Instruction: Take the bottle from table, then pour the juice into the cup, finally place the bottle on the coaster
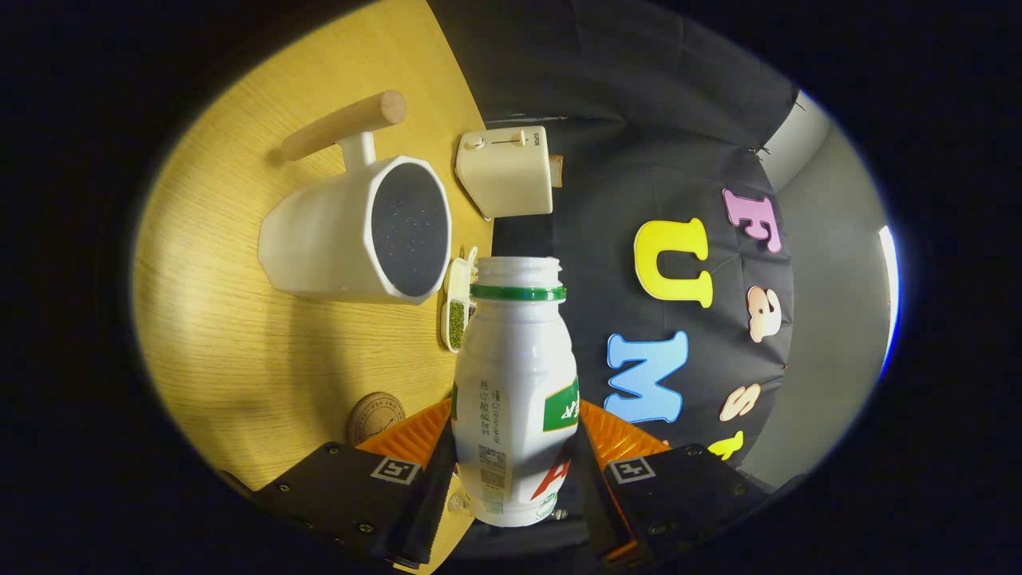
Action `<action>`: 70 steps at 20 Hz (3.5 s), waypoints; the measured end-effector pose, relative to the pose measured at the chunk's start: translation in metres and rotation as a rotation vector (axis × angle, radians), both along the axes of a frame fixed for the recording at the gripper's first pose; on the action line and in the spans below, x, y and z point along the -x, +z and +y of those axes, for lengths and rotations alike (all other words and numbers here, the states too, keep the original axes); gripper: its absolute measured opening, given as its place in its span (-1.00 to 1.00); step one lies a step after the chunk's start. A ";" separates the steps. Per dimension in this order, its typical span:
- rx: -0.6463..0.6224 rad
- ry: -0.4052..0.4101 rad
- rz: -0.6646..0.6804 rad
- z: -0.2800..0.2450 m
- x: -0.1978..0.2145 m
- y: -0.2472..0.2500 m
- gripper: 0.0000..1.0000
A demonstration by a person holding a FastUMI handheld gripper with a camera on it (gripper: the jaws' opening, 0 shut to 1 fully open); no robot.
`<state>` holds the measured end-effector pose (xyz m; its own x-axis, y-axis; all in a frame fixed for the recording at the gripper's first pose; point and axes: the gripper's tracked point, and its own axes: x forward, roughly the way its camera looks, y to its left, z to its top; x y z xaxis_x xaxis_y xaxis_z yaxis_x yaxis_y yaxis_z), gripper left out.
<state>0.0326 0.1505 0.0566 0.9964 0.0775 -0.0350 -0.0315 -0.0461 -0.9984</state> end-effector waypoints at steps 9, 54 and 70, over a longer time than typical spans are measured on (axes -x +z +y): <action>0.089 0.000 -0.029 0.002 0.000 0.014 0.42; 0.292 0.002 -0.179 0.013 0.011 0.092 0.42; 0.366 -0.014 -0.183 0.016 0.011 0.093 0.41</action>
